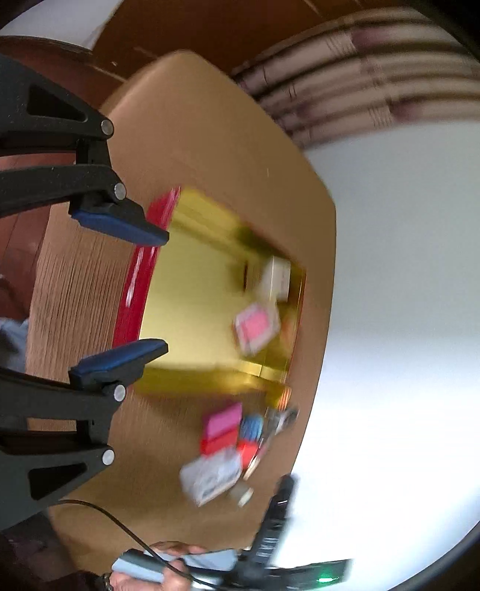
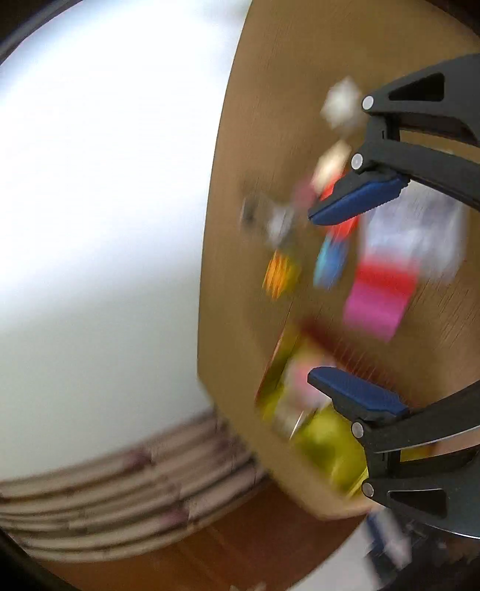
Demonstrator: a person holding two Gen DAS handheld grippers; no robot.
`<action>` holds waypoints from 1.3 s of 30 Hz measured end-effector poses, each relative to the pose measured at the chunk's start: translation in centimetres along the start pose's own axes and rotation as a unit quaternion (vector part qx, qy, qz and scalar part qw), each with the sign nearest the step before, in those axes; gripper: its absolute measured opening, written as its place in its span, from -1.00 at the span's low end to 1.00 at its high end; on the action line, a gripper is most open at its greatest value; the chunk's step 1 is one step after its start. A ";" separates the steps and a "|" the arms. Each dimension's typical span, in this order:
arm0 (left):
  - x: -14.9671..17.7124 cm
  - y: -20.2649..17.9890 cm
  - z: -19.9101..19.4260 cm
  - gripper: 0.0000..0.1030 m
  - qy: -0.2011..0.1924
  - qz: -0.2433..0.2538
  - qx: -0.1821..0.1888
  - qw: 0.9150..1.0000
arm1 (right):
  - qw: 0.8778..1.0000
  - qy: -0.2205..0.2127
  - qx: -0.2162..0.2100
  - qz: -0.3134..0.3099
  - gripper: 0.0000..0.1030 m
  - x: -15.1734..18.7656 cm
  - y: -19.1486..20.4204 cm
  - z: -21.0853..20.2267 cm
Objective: Organize rigid objects
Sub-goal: 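Lower the clear red-card case into the tin and open the right tool, then grasp the clear barcode plastic box with the left tool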
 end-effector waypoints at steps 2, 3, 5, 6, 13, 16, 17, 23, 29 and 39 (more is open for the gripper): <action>0.0 -1.9 -0.4 0.04 0.009 0.015 0.028 0.999 | 0.999 0.009 0.052 -0.004 0.57 2.3 -3.4 -2.0; 0.0 -3.0 -0.5 0.04 0.014 0.026 0.044 0.999 | 0.996 0.017 0.085 -0.009 0.61 3.9 -5.4 -2.9; 0.0 -5.4 -0.6 0.04 0.022 0.049 0.068 0.996 | 0.991 0.035 0.127 -0.005 0.61 6.1 -8.4 -4.0; -0.4 -6.2 -0.4 0.04 0.026 0.052 0.077 0.995 | 0.989 0.044 0.138 0.002 0.61 7.2 -9.9 -4.4; -2.9 -13.4 3.0 0.04 0.090 0.050 0.166 0.981 | 0.985 0.057 0.154 0.048 0.61 11.5 -15.0 -6.5; -4.5 -16.3 5.4 0.04 0.116 0.052 0.185 0.974 | 0.988 0.040 0.140 0.049 0.67 11.5 -15.4 -7.0; -5.0 -17.3 6.3 0.04 0.121 0.056 0.189 0.973 | 0.989 0.041 0.135 0.046 0.67 11.7 -15.4 -6.9; -6.5 -20.6 11.4 0.04 0.174 0.062 0.183 0.966 | 0.993 0.027 0.107 0.050 0.68 11.5 -13.8 -7.2; -7.4 -21.5 14.3 0.04 0.194 0.056 0.162 0.966 | 0.995 0.018 0.077 0.068 0.68 11.5 -14.0 -7.3; -8.3 -22.1 16.2 0.04 0.229 0.020 0.154 0.961 | 0.995 0.001 0.048 0.082 0.68 11.5 -14.4 -8.0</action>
Point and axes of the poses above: each gripper's, at about its wrist camera, not at the fingertips, and z roughly the way its jaws point, y to its left, x to its underside, the point moved 1 cm from there along z, roughly the way its jaws point, and after that the axes turned 3 degrees about -y, right-handed, at the moved point
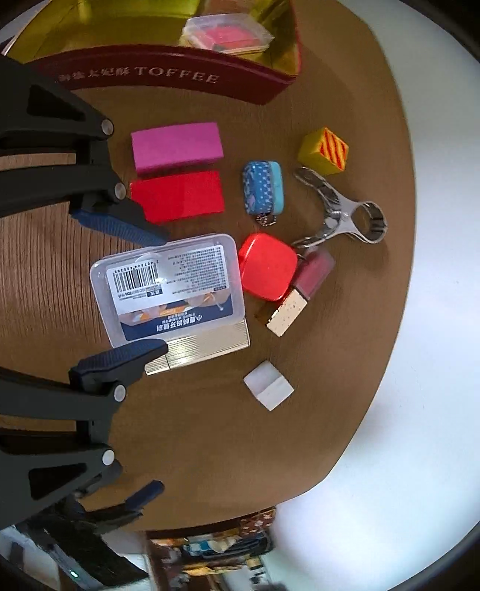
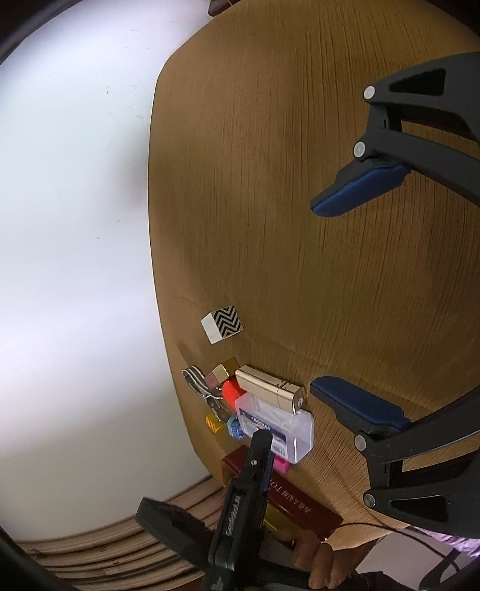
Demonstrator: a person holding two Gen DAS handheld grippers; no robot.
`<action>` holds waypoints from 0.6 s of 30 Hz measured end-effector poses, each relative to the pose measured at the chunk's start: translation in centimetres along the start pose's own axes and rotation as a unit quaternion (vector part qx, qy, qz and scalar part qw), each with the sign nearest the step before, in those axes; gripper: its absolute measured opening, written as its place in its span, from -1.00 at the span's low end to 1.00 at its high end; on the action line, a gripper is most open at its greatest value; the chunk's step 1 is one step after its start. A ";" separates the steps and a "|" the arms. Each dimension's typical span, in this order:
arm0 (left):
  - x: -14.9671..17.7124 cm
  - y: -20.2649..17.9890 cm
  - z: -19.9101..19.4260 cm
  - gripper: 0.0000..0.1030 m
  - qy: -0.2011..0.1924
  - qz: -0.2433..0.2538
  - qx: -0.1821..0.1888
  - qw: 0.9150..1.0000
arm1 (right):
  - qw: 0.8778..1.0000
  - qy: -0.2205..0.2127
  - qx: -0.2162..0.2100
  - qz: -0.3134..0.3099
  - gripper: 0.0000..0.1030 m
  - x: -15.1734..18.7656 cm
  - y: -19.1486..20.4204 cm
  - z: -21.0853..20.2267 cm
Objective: Organize rigid objects
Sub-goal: 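Grasp the clear barcode plastic box with the left tool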
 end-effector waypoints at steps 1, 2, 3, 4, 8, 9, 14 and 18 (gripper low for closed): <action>-0.2 0.1 -0.2 0.04 0.000 -0.009 0.007 1.000 | 1.000 -0.001 -0.002 0.001 0.68 0.0 0.0 0.0; -0.4 0.1 -0.3 0.04 -0.001 -0.015 0.007 1.000 | 1.000 -0.001 -0.005 0.002 0.68 0.0 -0.1 -0.2; -0.6 0.0 -0.2 0.04 0.000 -0.017 0.004 1.000 | 1.000 -0.001 -0.007 0.002 0.68 0.0 -0.1 -0.2; -0.8 0.0 0.1 0.04 0.006 -0.014 -0.006 1.000 | 1.000 -0.001 -0.008 0.002 0.68 0.0 0.0 -0.2; -1.1 -0.2 1.4 0.05 0.038 -0.019 -0.016 0.999 | 1.000 -0.005 -0.015 0.005 0.68 0.0 -0.1 -0.4; -1.2 -0.3 1.5 0.05 0.038 -0.022 -0.016 0.999 | 1.000 -0.005 -0.016 0.006 0.68 0.1 -0.2 -0.5; -1.5 -1.0 1.8 0.13 0.046 -0.010 -0.029 0.998 | 1.000 -0.007 -0.022 0.009 0.68 0.1 -0.3 -0.6; -1.2 -1.4 2.4 0.36 0.057 -0.008 -0.040 0.998 | 1.000 -0.007 -0.024 0.010 0.68 0.1 -0.3 -0.8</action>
Point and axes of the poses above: each gripper's, at about its wrist camera, not at the fingertips, and z roughly the way its jaws point, y to its left, x to its underside, the point moved 1 cm from there along z, roughly the way its jaws point, and after that the axes turned 3 degrees about -y, right-handed, at the moved point
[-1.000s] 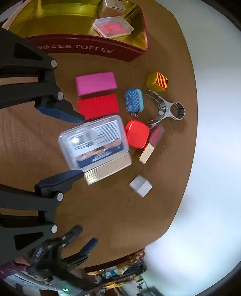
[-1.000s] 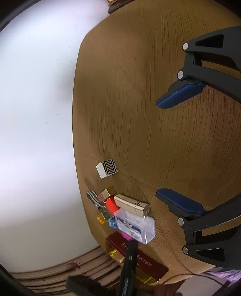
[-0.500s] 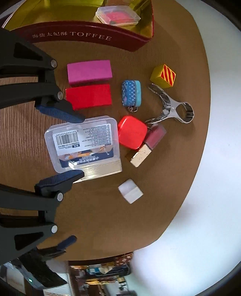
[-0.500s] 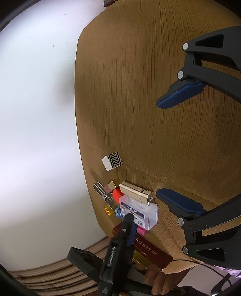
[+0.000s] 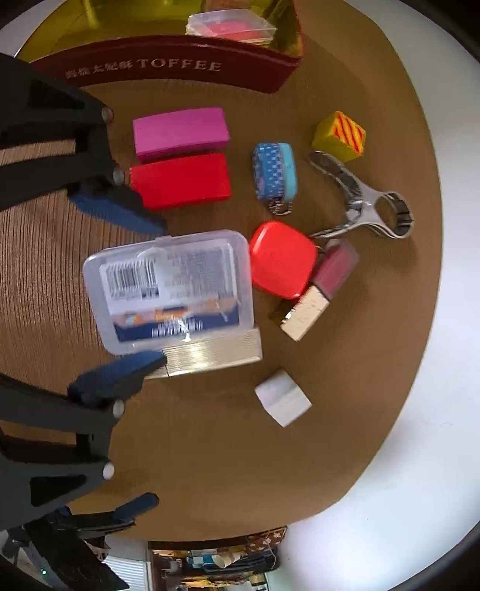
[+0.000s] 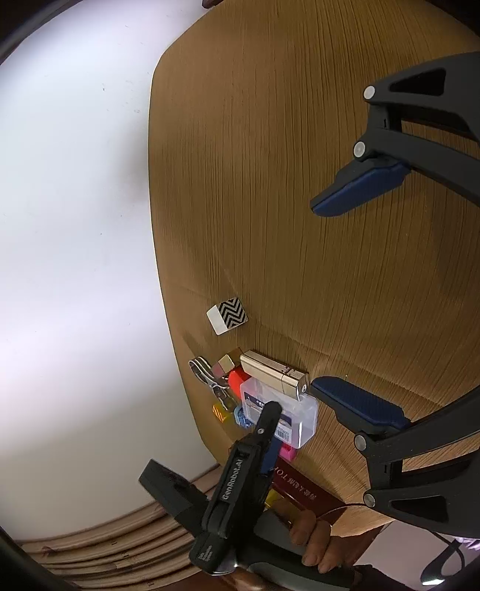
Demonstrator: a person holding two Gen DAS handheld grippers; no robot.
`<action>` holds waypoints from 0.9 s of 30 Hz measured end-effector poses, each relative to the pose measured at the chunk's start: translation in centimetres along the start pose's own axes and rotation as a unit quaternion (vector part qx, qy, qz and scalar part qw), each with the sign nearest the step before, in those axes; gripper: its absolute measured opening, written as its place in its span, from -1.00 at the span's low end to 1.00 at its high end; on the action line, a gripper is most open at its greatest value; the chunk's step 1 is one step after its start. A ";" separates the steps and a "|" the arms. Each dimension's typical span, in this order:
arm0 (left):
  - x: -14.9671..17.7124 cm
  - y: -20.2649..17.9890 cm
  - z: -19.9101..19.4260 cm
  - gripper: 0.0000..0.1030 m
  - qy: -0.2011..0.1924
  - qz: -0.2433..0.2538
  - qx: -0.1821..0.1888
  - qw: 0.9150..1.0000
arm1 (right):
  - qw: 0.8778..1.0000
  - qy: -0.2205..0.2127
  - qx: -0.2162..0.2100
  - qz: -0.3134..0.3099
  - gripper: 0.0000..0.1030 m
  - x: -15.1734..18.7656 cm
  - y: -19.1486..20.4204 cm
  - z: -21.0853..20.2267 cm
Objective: Organize rigid objects
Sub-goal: 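Grasp the clear barcode plastic box with the left tool, then carry the plastic box into the tin and open the left tool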
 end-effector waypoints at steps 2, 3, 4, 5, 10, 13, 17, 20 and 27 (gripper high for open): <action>-0.2 -0.2 0.5 0.36 0.002 -0.013 -0.018 1.000 | 1.000 0.000 -0.001 0.000 0.68 0.0 0.0 0.0; -0.2 -0.1 1.0 0.36 0.011 -0.017 -0.027 0.999 | 1.000 -0.001 -0.001 0.000 0.68 0.0 0.0 0.0; -0.3 0.0 1.4 0.36 0.018 -0.019 -0.034 0.999 | 1.000 -0.001 -0.001 0.001 0.68 0.0 0.0 -0.1; -0.4 0.2 1.8 0.36 0.029 -0.021 -0.039 0.999 | 1.000 -0.001 -0.001 0.001 0.69 0.0 -0.1 -0.1; -0.3 -0.3 2.1 0.36 0.013 -0.014 -0.037 0.999 | 1.000 -0.001 -0.002 0.003 0.73 0.0 -0.2 -0.2; -0.1 -0.2 1.9 0.27 -0.003 -0.029 -0.019 0.999 | 1.000 -0.001 -0.001 0.003 0.76 0.1 -0.2 -0.1; 0.3 0.6 1.4 0.24 -0.006 -0.036 -0.003 0.999 | 1.000 -0.002 -0.001 0.005 0.78 0.2 -0.2 0.0; 1.2 0.3 0.8 0.24 -0.023 -0.018 -0.011 1.000 | 1.000 -0.002 0.001 0.006 0.80 0.2 -0.2 0.1; 5.2 -0.1 -4.5 0.24 -0.085 -0.025 -0.002 0.996 | 1.000 -0.001 0.003 0.006 0.80 0.3 -0.2 0.3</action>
Point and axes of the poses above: each gripper's, at about its wrist camera, not at the fingertips, and z roughly the way its jaws point, y to its left, x to its underside, the point moved 1 cm from there along z, roughly the way its jaws point, and after that the axes turned 3 degrees about -y, right-handed, at the moved point
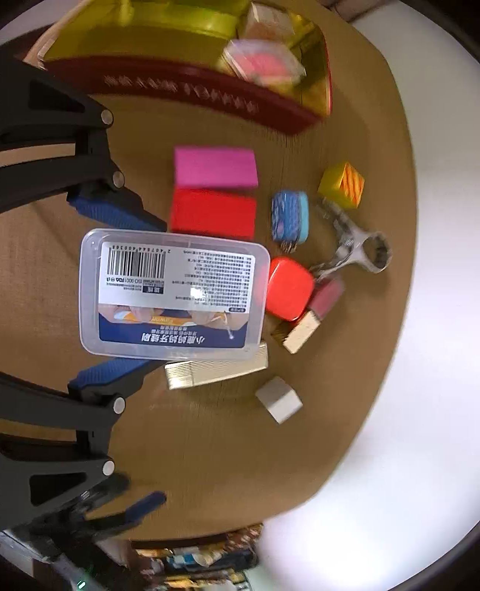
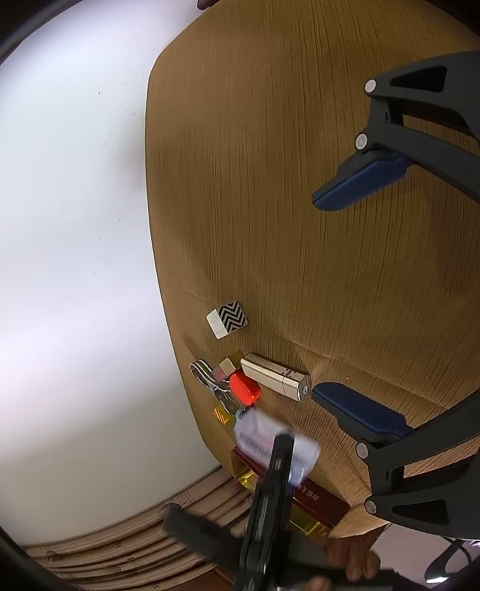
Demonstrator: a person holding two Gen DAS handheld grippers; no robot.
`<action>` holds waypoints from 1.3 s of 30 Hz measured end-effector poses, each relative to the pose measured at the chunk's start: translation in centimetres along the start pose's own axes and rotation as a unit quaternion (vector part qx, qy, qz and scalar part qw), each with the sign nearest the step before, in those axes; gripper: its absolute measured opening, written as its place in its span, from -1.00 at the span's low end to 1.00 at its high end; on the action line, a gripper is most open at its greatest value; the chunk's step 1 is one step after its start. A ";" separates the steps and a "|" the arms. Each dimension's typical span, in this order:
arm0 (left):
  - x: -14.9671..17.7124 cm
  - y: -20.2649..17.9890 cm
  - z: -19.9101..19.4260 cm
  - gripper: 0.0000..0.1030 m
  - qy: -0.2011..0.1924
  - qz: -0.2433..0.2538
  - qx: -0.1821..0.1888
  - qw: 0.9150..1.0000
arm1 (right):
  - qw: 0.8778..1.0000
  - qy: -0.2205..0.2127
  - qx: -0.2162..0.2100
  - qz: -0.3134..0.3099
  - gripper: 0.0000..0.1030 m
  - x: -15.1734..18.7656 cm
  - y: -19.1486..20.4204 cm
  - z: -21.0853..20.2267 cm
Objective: Organize rigid objects
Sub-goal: 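Carry the plastic box into the tin and open the left tool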
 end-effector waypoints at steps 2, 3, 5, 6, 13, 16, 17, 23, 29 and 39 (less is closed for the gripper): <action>0.9 1.3 -2.3 0.24 -0.014 -0.010 0.005 1.000 | 1.000 0.003 0.002 -0.003 0.80 0.0 0.1 0.1; 1.4 2.0 -3.2 0.24 -0.020 -0.015 0.007 1.000 | 1.000 0.003 0.003 -0.005 0.81 0.1 0.1 0.1; 2.1 4.2 -5.2 0.24 -0.032 -0.026 0.004 0.999 | 1.000 0.006 0.005 -0.007 0.81 0.1 0.2 0.1; 2.2 5.1 -6.3 0.24 -0.039 -0.032 -0.001 0.999 | 1.000 0.007 0.007 -0.009 0.81 0.1 0.3 0.2; 1.1 14.5 -10.6 0.24 -0.068 -0.073 -0.073 0.992 | 1.000 0.016 0.017 -0.019 0.84 0.2 0.7 0.5; 0.7 18.3 -10.3 0.24 -0.064 -0.089 -0.097 0.989 | 0.999 0.019 0.022 -0.022 0.84 0.2 0.8 0.5; 0.6 19.4 -10.1 0.24 -0.061 -0.094 -0.103 0.988 | 0.999 0.021 0.024 -0.024 0.84 0.2 0.9 0.5; 0.5 22.5 -6.9 0.25 -0.043 -0.091 -0.125 0.987 | 0.998 0.035 0.032 -0.047 0.84 0.3 1.8 0.7; -1.2 24.7 -4.0 0.25 -0.025 -0.086 -0.131 0.987 | 0.997 0.046 0.024 -0.055 0.84 0.2 3.2 0.8; -2.2 26.8 -1.7 0.19 -0.013 -0.075 -0.148 0.986 | 0.994 0.058 0.013 -0.094 0.84 -1.0 7.3 2.7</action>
Point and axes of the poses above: each gripper's, at about its wrist camera, not at the fingertips, and z roughly the way its jaws point, y to its left, x to its underside, the point moved 1 cm from there along z, roughly the way its jaws point, and after that the axes turned 3 degrees about -y, right-handed, at the moved point
